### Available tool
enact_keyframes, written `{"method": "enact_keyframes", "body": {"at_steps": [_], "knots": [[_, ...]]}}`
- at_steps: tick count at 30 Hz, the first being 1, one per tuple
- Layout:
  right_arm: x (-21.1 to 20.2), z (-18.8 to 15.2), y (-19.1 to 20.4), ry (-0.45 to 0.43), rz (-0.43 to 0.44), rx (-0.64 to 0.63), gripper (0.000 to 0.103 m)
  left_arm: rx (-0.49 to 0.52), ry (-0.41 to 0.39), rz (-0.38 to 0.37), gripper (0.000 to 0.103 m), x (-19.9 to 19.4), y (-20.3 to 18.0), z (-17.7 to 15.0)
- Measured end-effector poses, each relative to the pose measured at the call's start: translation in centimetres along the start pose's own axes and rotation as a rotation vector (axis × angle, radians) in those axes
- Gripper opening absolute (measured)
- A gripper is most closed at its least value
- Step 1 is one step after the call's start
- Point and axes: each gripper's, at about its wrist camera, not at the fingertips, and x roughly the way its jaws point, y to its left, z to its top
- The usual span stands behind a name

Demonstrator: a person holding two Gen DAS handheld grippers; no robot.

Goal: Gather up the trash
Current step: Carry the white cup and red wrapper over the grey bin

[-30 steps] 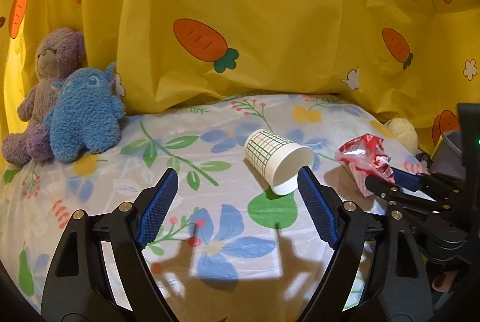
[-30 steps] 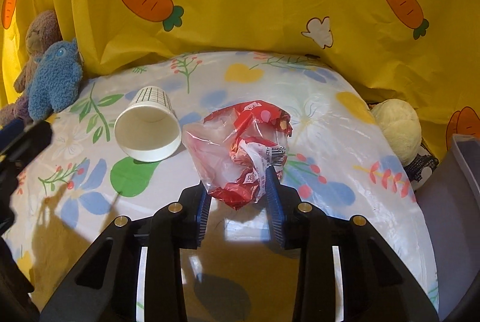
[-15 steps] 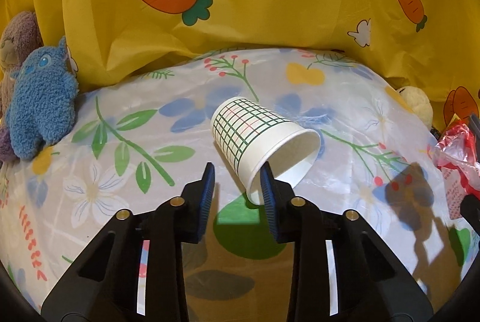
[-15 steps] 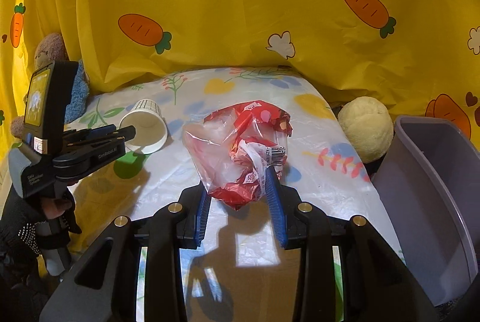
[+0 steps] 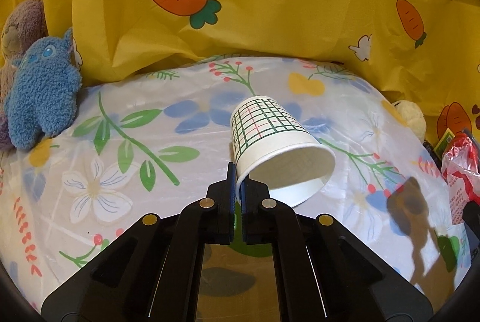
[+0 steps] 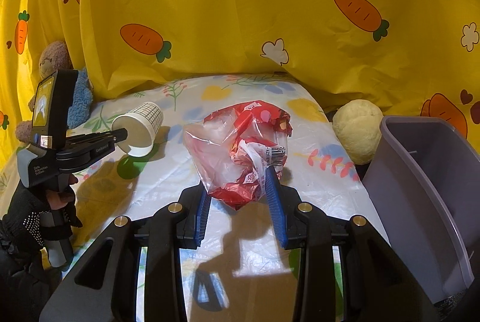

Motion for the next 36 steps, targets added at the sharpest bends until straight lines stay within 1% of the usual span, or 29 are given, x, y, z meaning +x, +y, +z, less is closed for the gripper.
{"method": "enact_keyframes", "body": {"at_steps": [5,10,12,14,17,20,24,25,27,30,33,35,36], "knots": [[-1.7,0.2,-0.1,-0.034,0.006,0.000,0.036,0.014,-0.066,-0.030,0.002,-3.3,-0.6,0.3],[-3.9,0.4,-0.8,-0.075,0.012,0.015,0.036,0.043,-0.134,-0.090,0.002,-7.1,-2.9,0.6],[-5.0,0.3,-1.3,-0.093,0.006,0.020,0.036,0.063,-0.157,-0.129,0.002,-8.7,-4.5,0.8],[-6.3,0.2,-2.1,-0.117,-0.016,0.025,0.036,0.091,-0.174,-0.189,0.002,-10.3,-6.5,0.9],[-8.3,0.2,-4.1,-0.160,-0.090,0.044,0.036,0.146,-0.189,-0.275,0.002,-12.1,-10.3,0.7],[-10.0,0.0,-7.1,-0.197,-0.199,0.089,0.036,0.182,-0.179,-0.372,0.002,-13.1,-14.3,0.5],[-11.5,-0.6,-10.9,-0.202,-0.322,0.144,0.036,0.250,-0.173,-0.433,0.002,-13.5,-19.9,0.1],[-11.7,-0.9,-11.7,-0.200,-0.340,0.153,0.036,0.260,-0.165,-0.456,0.002,-13.5,-21.3,0.0],[-11.9,-1.3,-13.1,-0.189,-0.363,0.176,0.037,0.276,-0.147,-0.500,0.002,-13.4,-23.7,-0.1],[-11.9,-2.1,-14.8,-0.173,-0.395,0.200,0.037,0.312,-0.123,-0.538,0.002,-13.2,-27.1,-0.3],[-12.0,-2.9,-16.1,-0.166,-0.410,0.224,0.038,0.344,-0.092,-0.556,0.002,-12.5,-29.6,-0.5],[-11.9,-3.2,-16.8,-0.166,-0.418,0.236,0.038,0.351,-0.079,-0.559,0.002,-12.0,-30.7,-0.8],[-11.9,-3.4,-16.9,-0.164,-0.421,0.238,0.040,0.348,-0.072,-0.562,0.002,-11.7,-31.0,-0.9]]}}
